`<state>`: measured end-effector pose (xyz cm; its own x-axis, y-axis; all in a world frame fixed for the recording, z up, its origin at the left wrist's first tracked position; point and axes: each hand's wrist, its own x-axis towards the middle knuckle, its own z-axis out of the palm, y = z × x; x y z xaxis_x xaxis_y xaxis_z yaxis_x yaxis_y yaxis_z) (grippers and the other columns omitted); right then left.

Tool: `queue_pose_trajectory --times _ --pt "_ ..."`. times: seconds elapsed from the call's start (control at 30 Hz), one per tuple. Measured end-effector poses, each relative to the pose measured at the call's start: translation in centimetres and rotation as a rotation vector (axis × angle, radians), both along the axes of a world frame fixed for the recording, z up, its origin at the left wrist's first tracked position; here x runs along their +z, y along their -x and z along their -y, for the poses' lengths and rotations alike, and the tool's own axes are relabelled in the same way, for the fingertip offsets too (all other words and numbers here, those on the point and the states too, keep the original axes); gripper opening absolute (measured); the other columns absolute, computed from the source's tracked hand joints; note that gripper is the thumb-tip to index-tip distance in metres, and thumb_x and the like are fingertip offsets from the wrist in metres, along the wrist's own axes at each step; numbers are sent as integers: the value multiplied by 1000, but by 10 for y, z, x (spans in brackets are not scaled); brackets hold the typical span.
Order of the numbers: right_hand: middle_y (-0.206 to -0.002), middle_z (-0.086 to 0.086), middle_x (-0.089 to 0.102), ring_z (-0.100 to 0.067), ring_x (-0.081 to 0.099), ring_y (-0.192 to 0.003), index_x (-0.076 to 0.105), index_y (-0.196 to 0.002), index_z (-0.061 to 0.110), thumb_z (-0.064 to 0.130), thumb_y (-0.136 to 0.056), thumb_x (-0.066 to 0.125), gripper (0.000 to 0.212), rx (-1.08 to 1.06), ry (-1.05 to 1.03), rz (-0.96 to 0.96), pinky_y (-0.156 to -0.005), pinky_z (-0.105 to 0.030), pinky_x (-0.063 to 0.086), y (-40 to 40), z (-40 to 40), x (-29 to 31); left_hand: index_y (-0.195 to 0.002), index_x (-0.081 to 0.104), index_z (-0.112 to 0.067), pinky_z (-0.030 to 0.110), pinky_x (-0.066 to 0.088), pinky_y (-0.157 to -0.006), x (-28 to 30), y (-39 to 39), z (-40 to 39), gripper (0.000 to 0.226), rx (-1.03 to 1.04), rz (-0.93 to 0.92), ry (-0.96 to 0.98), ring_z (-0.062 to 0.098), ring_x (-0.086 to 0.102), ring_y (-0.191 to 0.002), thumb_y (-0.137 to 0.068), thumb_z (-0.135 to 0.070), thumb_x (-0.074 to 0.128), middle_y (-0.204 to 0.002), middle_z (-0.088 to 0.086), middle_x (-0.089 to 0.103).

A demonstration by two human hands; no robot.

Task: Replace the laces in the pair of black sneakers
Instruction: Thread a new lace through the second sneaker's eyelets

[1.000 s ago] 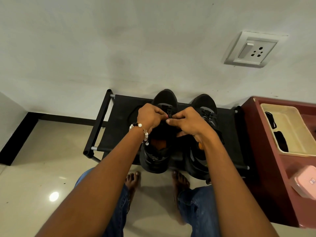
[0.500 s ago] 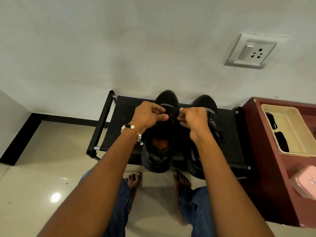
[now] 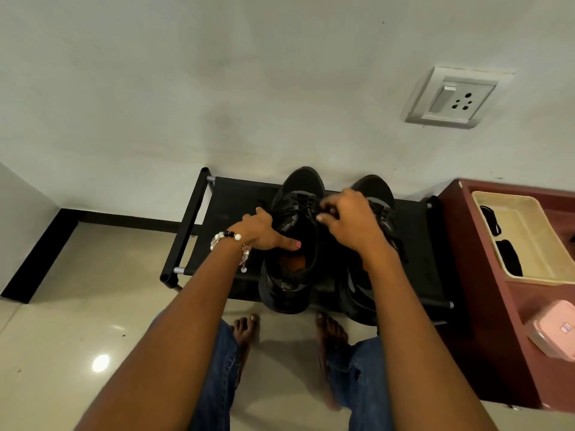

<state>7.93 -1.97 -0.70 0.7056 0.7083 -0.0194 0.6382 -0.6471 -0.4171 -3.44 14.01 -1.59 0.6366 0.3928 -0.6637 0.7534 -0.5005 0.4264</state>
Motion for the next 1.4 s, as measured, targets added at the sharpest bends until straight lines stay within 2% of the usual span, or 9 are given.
queue_pose_trajectory --times 0.13,0.4,0.53,0.63,0.77,0.87,1.17,1.27,1.4 --pt "-97 -7 72 -18 63 -91 76 -99 10 17 -91 65 15 -78 -84 -172 -83 -24 45 3 3 9 -152 -3 -2 44 32 -114 -1 -1 -1 127 19 22 51 34 30 -140 -69 -57 77 -158 18 19" --pt "-101 -11 72 -26 67 -95 55 -91 18 16 -102 42 17 -168 -1449 -1193 -58 -24 36 6 15 38 -152 8 -2 41 35 -112 -4 -2 0 117 3 52 102 34 34 -138 -72 -51 77 -158 16 17" --pt "-88 -2 71 -14 58 -68 66 -99 14 12 -97 55 11 -280 -1171 -855 -56 -23 41 9 9 30 -152 6 -2 39 36 -111 -4 -3 1 116 10 73 100 33 35 -137 -74 -49 77 -157 16 20" --pt "-114 -6 70 -12 63 -97 66 -121 11 13 -93 64 28 -148 -507 -314 -88 -23 50 8 6 19 -153 7 -3 39 36 -112 -5 -4 1 116 16 79 121 32 36 -137 -73 -48 78 -157 15 23" --pt "-122 -11 66 -30 57 -118 65 -123 12 17 -94 61 30 -2 62 -168 -106 -44 43 11 0 11 -149 21 -5 41 40 -109 -6 -5 2 106 16 88 121 30 43 -131 -71 -45 80 -150 13 33" --pt "-102 -11 71 -28 64 -101 73 -102 11 18 -93 63 15 -84 -11 -232 -93 -42 51 9 3 10 -147 27 -5 42 41 -108 -6 -5 2 99 19 91 123 31 44 -130 -73 -44 80 -148 12 36" --pt "-96 -4 71 -14 58 -80 60 -90 17 17 -96 52 11 -222 -1456 -1164 -53 -22 32 -3 19 34 -148 26 -3 44 39 -109 -3 -4 4 98 -9 78 117 33 41 -133 -76 -45 77 -152 14 32" --pt "-82 5 65 -10 57 -72 66 -89 18 21 -97 56 12 -312 -1275 -998 -55 -21 33 0 14 30 -147 26 -3 42 41 -108 -4 -5 5 98 -5 85 108 32 43 -130 -76 -46 77 -149 14 35" --pt "-94 0 70 -11 63 -90 71 -104 14 27 -91 68 19 -205 -399 -394 -86 -27 49 4 8 16 -150 19 -5 42 43 -106 -5 -7 5 107 13 128 100 31 46 -128 -72 -47 79 -146 14 41"
